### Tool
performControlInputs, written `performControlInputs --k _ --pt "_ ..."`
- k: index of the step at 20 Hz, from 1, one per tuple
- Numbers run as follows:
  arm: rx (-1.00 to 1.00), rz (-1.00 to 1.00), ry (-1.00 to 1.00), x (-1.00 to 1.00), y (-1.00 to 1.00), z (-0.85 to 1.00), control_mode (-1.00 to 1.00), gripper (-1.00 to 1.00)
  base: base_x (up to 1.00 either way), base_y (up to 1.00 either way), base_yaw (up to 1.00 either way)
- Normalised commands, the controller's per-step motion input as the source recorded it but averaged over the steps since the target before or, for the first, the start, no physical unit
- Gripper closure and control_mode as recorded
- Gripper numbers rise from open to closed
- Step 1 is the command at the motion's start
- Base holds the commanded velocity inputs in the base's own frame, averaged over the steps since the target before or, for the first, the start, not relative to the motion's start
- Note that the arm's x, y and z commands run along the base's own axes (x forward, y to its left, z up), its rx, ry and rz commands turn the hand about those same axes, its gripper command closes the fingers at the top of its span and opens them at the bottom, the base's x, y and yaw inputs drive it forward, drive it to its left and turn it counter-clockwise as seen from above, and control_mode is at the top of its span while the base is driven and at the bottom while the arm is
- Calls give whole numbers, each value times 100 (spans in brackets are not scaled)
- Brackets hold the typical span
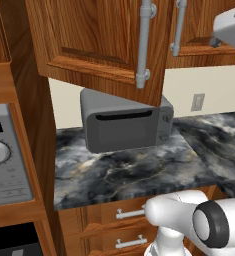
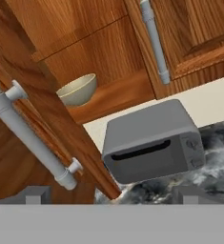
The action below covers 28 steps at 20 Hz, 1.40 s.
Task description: Move the bowls from the cabinet to the plates on the dining table.
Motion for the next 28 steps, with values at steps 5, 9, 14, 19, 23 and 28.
performControlInputs --k 5,9,14,19,23,28 --pt "0 8 0 41 -22 -17 -100 -100 0 0 0" --pt "3 2 2 59 -20 -20 -100 -100 0 0 0" --pt "4 0 1 57 -12 -14 -100 -100 0 0 0" --pt "3 2 0 55 -2 -13 -100 -100 0 0 0" --pt "6 5 0 47 0 -9 -100 -100 0 0 0" --pt "11 12 5 40 3 -5 -100 -100 0 0 0"
